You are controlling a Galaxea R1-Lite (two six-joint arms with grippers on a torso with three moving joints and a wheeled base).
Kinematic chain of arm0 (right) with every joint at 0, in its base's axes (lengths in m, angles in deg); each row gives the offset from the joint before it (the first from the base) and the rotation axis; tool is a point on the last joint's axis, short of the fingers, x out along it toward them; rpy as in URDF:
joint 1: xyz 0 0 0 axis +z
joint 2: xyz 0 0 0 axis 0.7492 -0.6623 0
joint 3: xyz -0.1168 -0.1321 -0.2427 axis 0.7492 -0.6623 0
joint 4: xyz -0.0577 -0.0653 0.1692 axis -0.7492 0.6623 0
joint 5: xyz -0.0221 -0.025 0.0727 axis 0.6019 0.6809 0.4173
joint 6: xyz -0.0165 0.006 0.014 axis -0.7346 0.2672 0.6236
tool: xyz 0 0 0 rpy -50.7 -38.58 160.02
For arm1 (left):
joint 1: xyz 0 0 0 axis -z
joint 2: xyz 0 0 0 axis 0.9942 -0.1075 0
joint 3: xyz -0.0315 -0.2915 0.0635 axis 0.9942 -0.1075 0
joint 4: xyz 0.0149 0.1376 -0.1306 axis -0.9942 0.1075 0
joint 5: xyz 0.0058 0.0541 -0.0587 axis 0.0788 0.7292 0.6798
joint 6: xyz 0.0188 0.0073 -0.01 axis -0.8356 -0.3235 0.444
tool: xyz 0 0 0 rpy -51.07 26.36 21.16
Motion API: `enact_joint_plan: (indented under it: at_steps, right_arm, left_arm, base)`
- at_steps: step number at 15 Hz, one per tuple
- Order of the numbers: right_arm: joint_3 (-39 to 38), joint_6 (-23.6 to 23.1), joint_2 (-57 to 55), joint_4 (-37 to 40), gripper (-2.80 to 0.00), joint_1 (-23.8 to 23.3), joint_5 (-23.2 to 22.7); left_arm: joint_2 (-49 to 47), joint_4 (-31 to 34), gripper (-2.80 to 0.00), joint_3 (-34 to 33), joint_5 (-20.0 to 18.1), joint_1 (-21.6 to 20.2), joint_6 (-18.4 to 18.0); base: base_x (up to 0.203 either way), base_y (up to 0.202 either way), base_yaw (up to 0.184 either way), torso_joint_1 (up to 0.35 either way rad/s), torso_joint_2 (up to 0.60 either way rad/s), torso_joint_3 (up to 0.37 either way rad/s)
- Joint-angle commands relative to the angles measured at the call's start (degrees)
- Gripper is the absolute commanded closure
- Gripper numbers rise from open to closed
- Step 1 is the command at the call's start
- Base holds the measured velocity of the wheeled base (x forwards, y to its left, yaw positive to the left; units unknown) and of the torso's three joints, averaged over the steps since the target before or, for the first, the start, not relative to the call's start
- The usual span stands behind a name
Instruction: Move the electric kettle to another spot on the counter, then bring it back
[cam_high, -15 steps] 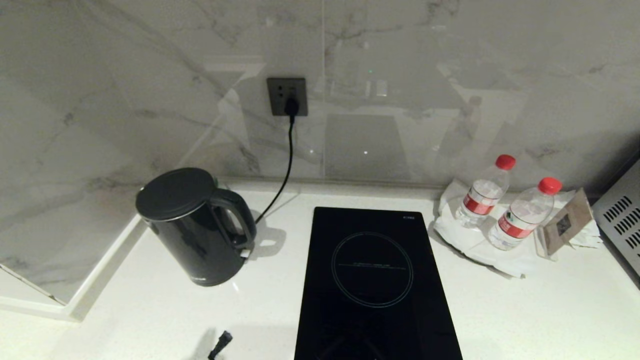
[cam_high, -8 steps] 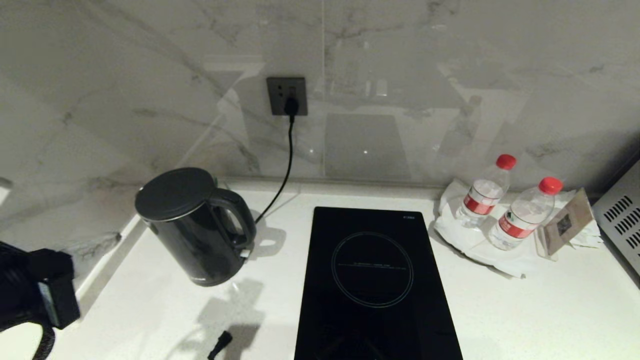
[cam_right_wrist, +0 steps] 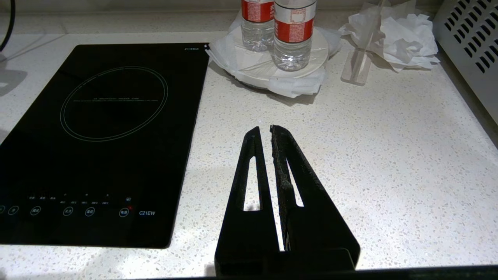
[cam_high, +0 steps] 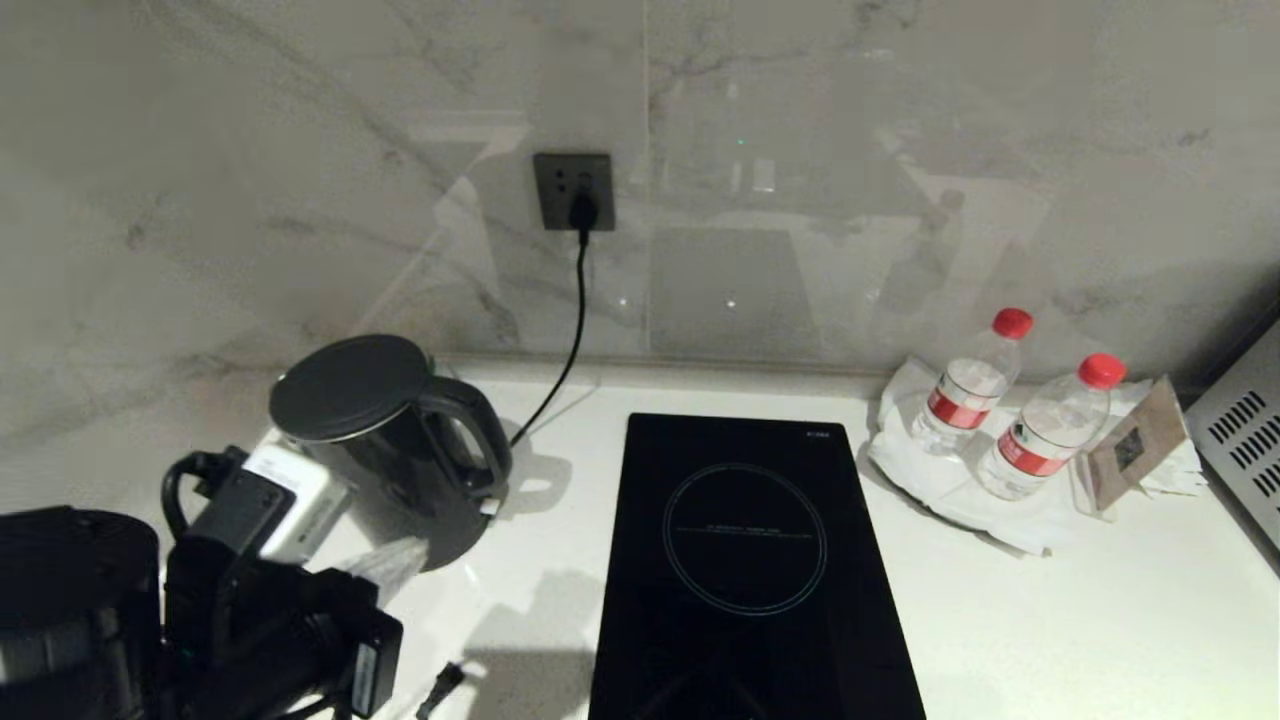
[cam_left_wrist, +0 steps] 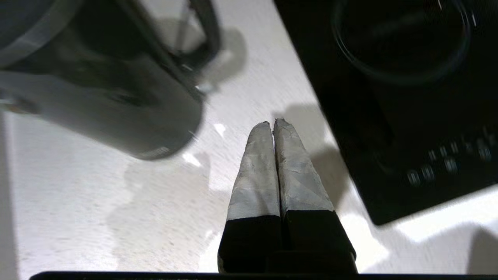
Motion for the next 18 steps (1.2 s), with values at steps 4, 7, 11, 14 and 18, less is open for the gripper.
enact_joint_plan:
  at_steps: [4, 7, 11, 14, 18]
  right_arm:
    - [0.04, 0.00, -0.06, -0.05, 0.00, 0.00, 0.03]
    - [-0.05, 0.00, 0.00, -0.02, 0.00, 0.00, 0.06]
    - [0.02, 0.00, -0.07, -0.02, 0.00, 0.00, 0.05]
    - [-0.02, 0.00, 0.00, -0.02, 0.00, 0.00, 0.01]
    - [-0.04, 0.00, -0.09, -0.08, 0.00, 0.00, 0.03]
  left_arm:
    - [-13.63, -1.99, 0.00, -1.16, 0.18, 4.16, 1.81]
    - [-24.00, -13.45, 0.00, -0.59, 0.87, 4.68, 1.87]
    - [-37.18, -31.52, 0.00, 1.34, 5.37, 4.79, -0.31]
    - [-40.74, -34.20, 0.00, 2.72, 6.71, 4.59, -2.67]
    - [-45.00, -34.21, 0.00, 5.53, 6.76, 3.06, -3.57]
  base:
    - [0.000, 0.000, 0.000, 0.000, 0.00, 0.000]
    - [0.000, 0.000, 0.000, 0.000, 0.00, 0.000]
    - [0.000, 0.000, 0.000, 0.000, 0.00, 0.000]
    - [0.000, 0.000, 0.000, 0.000, 0.00, 0.000]
    - [0.000, 0.000, 0.000, 0.000, 0.00, 0.000]
